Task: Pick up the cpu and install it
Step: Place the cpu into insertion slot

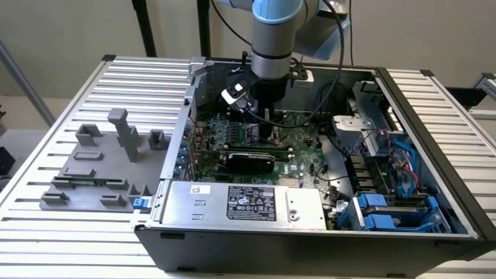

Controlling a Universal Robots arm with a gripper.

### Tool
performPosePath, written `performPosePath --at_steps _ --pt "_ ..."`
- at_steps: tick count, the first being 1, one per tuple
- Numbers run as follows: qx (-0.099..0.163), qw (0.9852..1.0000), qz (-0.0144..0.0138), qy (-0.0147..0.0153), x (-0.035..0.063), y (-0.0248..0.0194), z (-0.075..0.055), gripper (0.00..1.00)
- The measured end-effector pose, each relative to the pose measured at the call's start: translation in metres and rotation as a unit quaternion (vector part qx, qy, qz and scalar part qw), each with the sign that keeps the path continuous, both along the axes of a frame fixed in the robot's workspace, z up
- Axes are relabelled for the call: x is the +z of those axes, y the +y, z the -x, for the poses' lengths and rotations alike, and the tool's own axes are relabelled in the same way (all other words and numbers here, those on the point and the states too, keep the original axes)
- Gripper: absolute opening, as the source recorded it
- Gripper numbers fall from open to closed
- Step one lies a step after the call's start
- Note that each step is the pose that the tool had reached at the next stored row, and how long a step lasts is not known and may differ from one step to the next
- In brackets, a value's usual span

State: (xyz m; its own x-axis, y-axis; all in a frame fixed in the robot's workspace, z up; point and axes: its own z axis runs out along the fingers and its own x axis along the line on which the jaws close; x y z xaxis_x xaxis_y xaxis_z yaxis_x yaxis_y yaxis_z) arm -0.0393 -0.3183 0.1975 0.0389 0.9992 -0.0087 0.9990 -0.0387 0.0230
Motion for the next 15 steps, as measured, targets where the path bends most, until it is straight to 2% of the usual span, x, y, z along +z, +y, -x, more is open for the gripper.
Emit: performPosePath --at_steps 15 --pt "0.000 1.0000 -0.0001 0.0007 0.0012 0.0000 0.0001 0.54"
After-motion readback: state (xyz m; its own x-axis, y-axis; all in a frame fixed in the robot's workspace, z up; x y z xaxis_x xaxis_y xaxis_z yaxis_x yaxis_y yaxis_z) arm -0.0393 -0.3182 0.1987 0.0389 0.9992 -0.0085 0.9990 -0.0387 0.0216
